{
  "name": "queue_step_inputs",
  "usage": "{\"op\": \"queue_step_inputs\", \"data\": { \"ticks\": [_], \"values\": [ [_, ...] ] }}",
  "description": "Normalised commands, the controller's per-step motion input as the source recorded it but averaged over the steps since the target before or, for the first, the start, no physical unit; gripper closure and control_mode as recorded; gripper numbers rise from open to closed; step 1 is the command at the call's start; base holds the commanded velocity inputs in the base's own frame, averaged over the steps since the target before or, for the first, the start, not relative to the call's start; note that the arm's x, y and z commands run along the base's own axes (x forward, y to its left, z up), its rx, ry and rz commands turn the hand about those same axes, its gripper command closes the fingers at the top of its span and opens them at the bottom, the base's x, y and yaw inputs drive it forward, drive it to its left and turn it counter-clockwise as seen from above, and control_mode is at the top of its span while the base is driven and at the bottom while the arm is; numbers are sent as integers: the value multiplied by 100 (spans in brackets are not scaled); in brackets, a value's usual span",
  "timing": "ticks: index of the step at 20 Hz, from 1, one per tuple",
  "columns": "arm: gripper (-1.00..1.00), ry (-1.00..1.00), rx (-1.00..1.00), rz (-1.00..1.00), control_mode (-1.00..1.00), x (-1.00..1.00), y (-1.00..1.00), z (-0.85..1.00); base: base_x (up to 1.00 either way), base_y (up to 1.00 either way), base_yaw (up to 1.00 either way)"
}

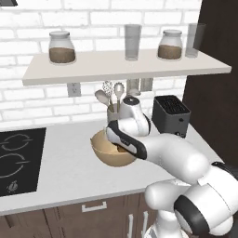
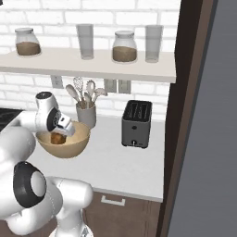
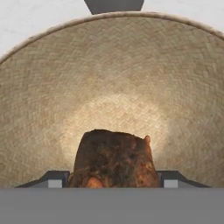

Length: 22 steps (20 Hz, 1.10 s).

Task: Open the cabinet, pick up the bread from the cabinet and place it in the basket. Then move the basket to the dining counter.

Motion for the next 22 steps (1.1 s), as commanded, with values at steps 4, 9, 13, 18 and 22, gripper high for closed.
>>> {"op": "queue_step_inputs", "data": {
  "ticks": [4, 9, 13, 18, 22],
  "values": [
    [-100, 9, 0, 0, -100, 0, 3, -10, 0, 0, 0],
    [-100, 0, 0, 0, -100, 0, 0, 0, 0, 0, 0],
    [-100, -3, 0, 0, -100, -3, 0, 0, 0, 0, 0],
    [-100, -10, -2, 0, -100, -10, 0, 0, 0, 0, 0],
    [-100, -14, -1, -11, -100, -57, -1, 9, 0, 0, 0]
  ]
}}
